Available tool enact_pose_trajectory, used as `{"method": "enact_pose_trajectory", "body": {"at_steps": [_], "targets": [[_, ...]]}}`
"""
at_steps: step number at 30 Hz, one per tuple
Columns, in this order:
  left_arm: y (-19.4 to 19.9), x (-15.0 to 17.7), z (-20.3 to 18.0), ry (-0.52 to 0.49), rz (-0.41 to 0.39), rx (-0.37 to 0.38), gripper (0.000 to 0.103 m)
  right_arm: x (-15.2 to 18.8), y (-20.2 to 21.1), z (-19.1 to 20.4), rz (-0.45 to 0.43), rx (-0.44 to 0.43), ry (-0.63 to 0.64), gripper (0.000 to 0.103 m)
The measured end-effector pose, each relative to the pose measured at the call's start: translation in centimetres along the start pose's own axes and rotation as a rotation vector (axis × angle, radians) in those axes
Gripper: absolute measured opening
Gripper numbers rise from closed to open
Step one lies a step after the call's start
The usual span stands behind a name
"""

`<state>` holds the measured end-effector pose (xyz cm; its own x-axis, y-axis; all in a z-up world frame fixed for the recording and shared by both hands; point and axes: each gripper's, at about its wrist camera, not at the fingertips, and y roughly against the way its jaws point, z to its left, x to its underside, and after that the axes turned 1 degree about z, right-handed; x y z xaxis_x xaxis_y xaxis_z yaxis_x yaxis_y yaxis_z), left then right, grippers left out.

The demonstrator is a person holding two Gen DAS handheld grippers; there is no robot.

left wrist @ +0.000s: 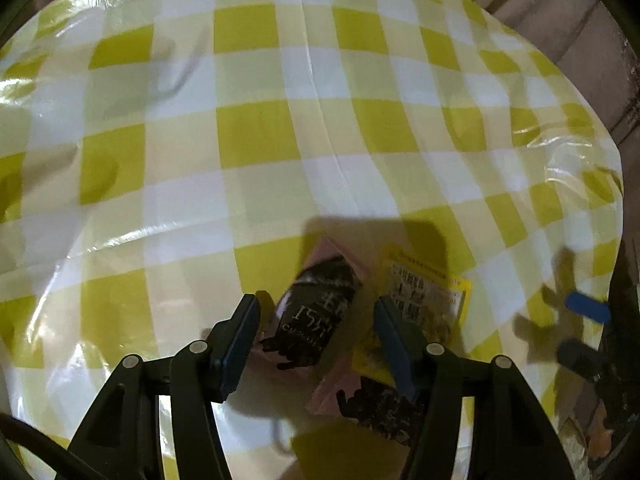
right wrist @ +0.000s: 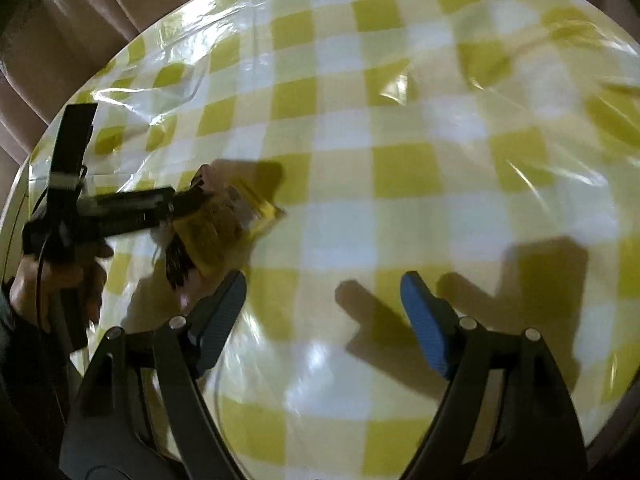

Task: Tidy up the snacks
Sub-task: 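Move both open tools back over the remaining snacks, then grasp a pink chocolate packet with the left tool while the right tool grasps the yellow packet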

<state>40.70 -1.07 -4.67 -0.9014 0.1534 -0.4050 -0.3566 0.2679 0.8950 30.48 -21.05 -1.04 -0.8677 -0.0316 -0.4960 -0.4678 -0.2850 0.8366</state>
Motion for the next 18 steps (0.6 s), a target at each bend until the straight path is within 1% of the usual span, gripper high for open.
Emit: {"method": "enact_pose_trajectory", "body": {"at_steps": [2,3,4,5,7,9,10,12,14,16,18], "targets": [[0.1,0.4,0.0,-0.022,-0.008,0.013,0.048,-1.3,-1.2,1.2,-0.008,-0.006,0.042,0.082],[0.3,0.6,0.0,-0.023,-0.007,0.017,0.044,-1.9,-1.7,1.6,-0.008,-0.007,0.058,0.082],[0.4,0.9,0.0,-0.021,-0.006,0.027,0.037,-2.3,-2.2,1.9,-0.007,-0.009,0.067,0.083],[0.5,1.2,0.1,-0.019,-0.003,0.037,0.035,-3.0,-2.8,2.4,-0.005,-0.015,0.073,0.083],[0.7,1.9,-0.1,-0.022,-0.005,0.048,0.034,-3.7,-3.7,3.1,-0.007,-0.034,0.087,0.084],[0.9,2.6,-0.3,-0.03,-0.008,0.055,0.034,-4.4,-5.0,4.3,0.003,-0.079,0.138,0.086],[1.0,2.8,-0.5,-0.035,-0.008,0.056,0.033,-4.5,-5.6,4.7,0.012,-0.083,0.157,0.086],[1.1,3.3,-0.8,-0.032,-0.006,0.071,0.032,-4.6,-7.2,5.2,0.056,-0.081,0.178,0.086],[1.3,3.7,-1.1,-0.03,-0.004,0.084,0.032,-4.2,-8.0,5.1,0.101,-0.092,0.17,0.086],[1.5,4.3,-1.6,-0.036,-0.001,0.088,0.032,-3.4,-7.6,5.4,0.09,-0.091,0.195,0.086],[1.6,4.8,-2.1,-0.051,0.0,0.084,0.032,-2.5,-7.2,5.3,0.102,-0.103,0.2,0.082]]}}
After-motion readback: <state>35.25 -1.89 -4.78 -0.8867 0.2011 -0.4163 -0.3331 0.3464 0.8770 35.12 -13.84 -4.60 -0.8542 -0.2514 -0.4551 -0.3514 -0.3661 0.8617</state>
